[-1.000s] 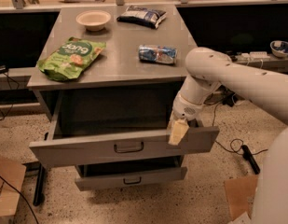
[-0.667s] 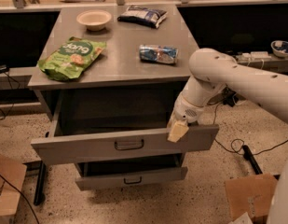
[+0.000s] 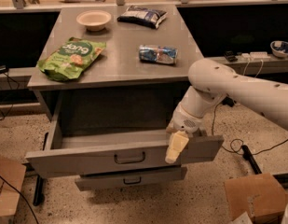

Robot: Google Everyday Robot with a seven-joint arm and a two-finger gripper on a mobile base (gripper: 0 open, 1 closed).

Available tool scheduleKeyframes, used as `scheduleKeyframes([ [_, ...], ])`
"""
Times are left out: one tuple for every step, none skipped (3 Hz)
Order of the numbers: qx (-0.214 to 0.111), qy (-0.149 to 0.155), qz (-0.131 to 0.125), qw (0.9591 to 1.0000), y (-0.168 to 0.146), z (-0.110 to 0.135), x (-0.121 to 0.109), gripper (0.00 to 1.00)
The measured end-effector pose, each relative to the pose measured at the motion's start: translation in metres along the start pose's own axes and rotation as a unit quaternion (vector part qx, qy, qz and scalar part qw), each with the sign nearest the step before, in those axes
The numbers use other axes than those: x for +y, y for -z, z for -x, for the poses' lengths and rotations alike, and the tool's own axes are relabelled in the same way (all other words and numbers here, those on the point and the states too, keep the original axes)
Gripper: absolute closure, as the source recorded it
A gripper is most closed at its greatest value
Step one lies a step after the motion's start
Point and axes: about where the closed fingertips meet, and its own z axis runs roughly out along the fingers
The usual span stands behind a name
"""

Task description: Open top drawer

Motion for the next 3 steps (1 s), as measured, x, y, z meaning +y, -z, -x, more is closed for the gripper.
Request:
scheduleKeyframes([
  [-0.006,-0.021,0.016,0.9996,-0.016,-0.014,0.024,0.00],
  [-0.011,-0.038,0.038,0.9985,-0.026,-0.027,0.047,0.00],
  [-0.004,-0.057,0.052,0.9970,-0.029,-0.044,0.060,0.00],
])
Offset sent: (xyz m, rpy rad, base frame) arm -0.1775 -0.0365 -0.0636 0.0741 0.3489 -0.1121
